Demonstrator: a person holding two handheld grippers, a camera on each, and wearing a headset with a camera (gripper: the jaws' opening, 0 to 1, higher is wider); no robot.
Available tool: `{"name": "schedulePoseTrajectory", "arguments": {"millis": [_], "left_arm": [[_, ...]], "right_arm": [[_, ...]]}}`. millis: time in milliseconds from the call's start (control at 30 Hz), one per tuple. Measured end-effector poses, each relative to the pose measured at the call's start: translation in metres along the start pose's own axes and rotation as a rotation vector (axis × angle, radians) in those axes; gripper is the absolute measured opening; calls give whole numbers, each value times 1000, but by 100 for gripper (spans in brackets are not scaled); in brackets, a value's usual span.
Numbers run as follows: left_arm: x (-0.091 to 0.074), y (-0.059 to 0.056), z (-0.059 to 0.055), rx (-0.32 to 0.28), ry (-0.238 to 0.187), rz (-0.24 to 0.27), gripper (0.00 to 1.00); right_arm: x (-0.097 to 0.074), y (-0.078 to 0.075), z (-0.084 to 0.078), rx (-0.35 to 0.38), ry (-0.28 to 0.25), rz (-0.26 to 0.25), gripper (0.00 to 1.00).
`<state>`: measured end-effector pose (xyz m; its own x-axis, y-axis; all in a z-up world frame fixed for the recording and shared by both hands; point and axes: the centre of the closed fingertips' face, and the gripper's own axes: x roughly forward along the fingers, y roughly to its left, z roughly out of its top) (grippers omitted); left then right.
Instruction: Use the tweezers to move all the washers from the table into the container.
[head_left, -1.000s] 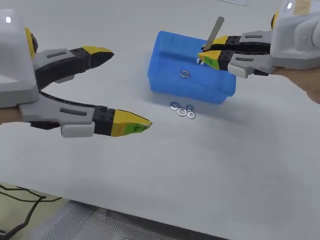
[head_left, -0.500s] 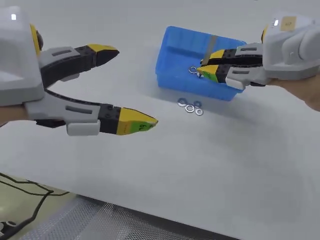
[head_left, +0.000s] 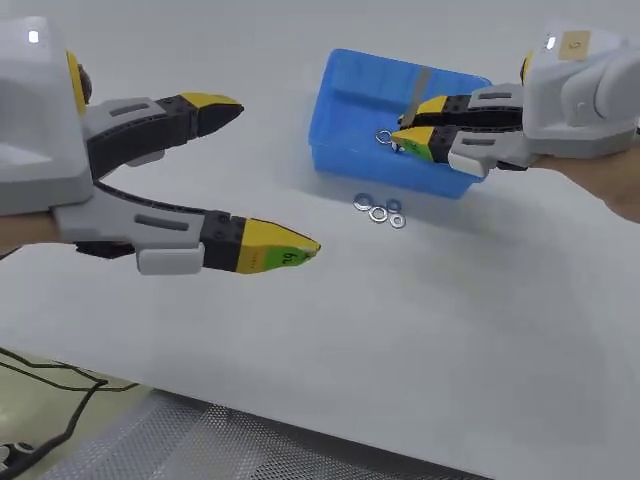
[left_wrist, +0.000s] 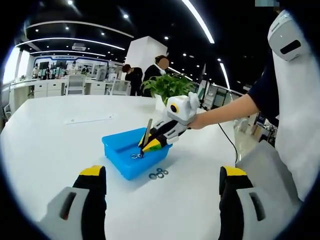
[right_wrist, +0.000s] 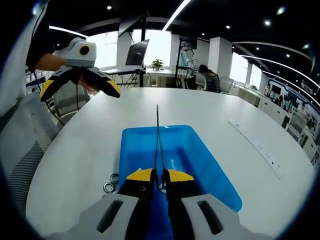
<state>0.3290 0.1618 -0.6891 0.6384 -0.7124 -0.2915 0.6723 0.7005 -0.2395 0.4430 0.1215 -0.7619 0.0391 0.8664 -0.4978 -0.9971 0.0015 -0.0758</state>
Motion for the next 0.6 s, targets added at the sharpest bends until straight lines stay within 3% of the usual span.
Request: {"name": "schedulePoseTrajectory", "arguments": {"millis": [433, 600], "left_arm": [[0, 1, 1, 2, 3, 3, 99], [4, 7, 7, -6, -14, 2, 99]], "right_arm": [[-3, -2, 8, 10, -27, -8, 10], [-5, -1, 8, 3, -20, -5, 9]]}}
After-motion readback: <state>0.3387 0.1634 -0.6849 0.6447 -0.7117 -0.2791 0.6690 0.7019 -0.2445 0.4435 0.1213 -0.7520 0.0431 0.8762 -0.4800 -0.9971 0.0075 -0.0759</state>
